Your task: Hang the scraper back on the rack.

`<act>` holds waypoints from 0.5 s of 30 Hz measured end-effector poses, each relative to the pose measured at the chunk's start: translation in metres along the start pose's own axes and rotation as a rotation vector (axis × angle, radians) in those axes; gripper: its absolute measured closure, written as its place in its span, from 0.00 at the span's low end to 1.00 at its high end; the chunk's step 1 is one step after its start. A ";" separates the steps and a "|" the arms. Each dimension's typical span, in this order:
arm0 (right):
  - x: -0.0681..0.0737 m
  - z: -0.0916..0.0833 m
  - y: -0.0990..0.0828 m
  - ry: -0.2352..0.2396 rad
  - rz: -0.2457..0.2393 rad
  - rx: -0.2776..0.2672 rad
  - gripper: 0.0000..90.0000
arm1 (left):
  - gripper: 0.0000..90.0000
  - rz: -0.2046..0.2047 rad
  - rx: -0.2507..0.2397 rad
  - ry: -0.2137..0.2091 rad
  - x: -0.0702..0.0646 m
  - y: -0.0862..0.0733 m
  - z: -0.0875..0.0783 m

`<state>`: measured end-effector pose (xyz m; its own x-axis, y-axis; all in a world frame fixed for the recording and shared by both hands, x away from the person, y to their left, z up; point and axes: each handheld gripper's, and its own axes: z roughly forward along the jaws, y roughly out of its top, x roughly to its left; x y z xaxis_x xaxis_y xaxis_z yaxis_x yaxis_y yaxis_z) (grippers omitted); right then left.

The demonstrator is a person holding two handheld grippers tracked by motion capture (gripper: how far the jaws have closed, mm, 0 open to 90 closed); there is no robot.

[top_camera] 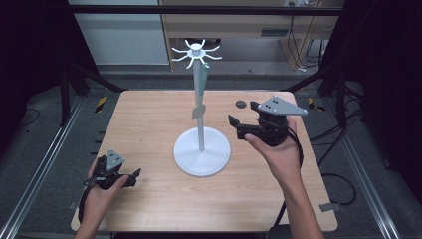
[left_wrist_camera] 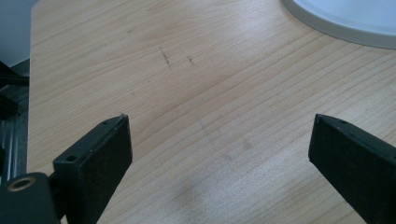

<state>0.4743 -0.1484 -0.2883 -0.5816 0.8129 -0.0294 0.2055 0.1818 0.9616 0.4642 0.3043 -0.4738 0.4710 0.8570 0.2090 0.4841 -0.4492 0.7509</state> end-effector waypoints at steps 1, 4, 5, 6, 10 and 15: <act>-0.002 0.001 -0.007 -0.002 0.014 0.005 0.21 | 0.06 0.001 0.000 0.001 0.000 0.000 0.000; -0.006 0.003 -0.025 -0.005 0.023 0.022 0.18 | 0.07 0.003 0.001 0.002 0.000 0.000 0.000; -0.007 0.004 -0.032 -0.009 0.027 0.029 0.18 | 0.07 0.003 0.002 0.002 0.000 0.000 0.000; -0.008 0.005 -0.039 -0.010 0.033 0.035 0.16 | 0.07 0.003 0.003 0.002 0.000 0.000 0.000; -0.014 0.009 -0.066 -0.019 0.069 0.061 0.13 | 0.06 0.006 0.003 0.004 0.000 0.000 0.000; -0.019 0.014 -0.090 -0.019 0.118 0.084 0.10 | 0.06 0.010 0.006 0.003 -0.001 0.000 0.001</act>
